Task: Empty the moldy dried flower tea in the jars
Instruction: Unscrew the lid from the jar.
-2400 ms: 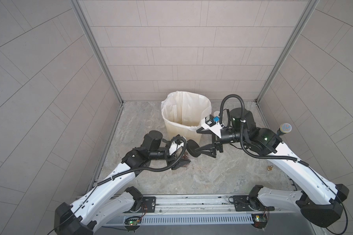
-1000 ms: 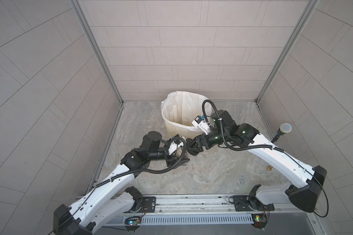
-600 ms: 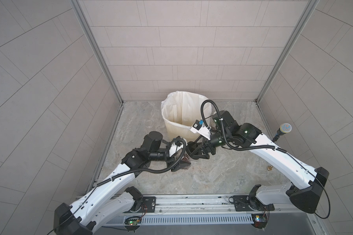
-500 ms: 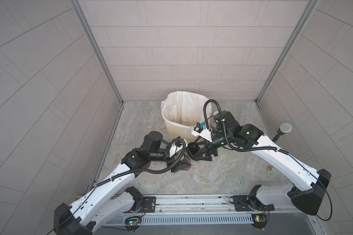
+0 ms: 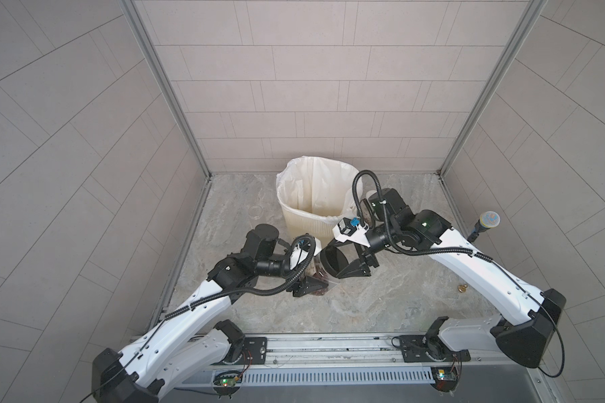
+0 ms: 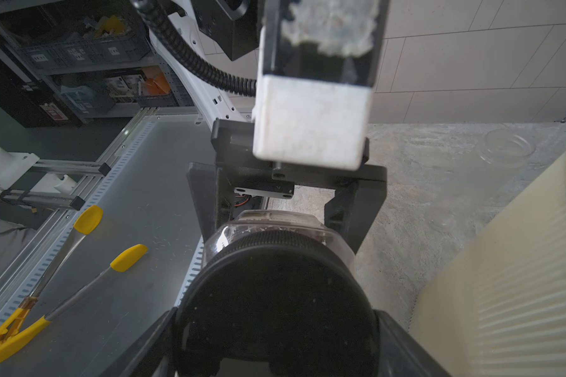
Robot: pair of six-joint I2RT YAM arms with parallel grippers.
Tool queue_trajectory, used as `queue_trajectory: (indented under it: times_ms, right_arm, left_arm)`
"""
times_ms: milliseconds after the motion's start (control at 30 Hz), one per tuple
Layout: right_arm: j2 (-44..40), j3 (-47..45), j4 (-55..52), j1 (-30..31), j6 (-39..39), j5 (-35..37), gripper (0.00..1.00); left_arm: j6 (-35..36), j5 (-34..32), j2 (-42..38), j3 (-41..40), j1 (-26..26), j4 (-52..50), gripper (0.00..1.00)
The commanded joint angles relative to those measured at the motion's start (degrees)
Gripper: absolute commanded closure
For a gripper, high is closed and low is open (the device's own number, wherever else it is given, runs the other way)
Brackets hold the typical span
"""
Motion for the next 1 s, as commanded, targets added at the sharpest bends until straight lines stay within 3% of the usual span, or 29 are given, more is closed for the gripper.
queue_trajectory:
  times_ms: [0,133,200,367,667,767,967]
  right_arm:
    - [-2.86,-1.49,0.93,-0.3,-1.96,-5.14,0.29]
    - [-4.04,-2.76,5.27,0.19,2.99,-3.63,0.08]
    - [-5.0,-4.18,11.04,0.53,9.77,-2.03,0.01]
    - [-6.41,-4.55,16.51,0.58,17.71,-1.5,0.0]
    - [-8.81,-4.15,13.22,0.49,18.15,2.88,0.0]
    - [-8.19,-2.64,14.53,0.49,23.84,6.79,0.0]
    - [-3.02,3.65,8.88,-0.47,42.56,15.96,0.02]
  left_arm:
    - [-2.84,0.1,0.4,1.52,0.56,2.02,0.34]
    - [-2.63,-0.64,0.3,1.66,0.52,2.01,0.34]
    - [-1.82,-1.33,0.13,1.8,0.5,1.52,0.34]
    - [1.31,-3.55,0.47,2.49,0.5,-1.01,0.34]
    - [2.87,-5.69,0.9,2.14,0.67,-1.51,0.34]
    - [2.85,-6.45,0.84,1.9,0.7,-1.18,0.34]
    - [3.72,-9.19,-0.13,1.13,0.67,-0.08,0.34]
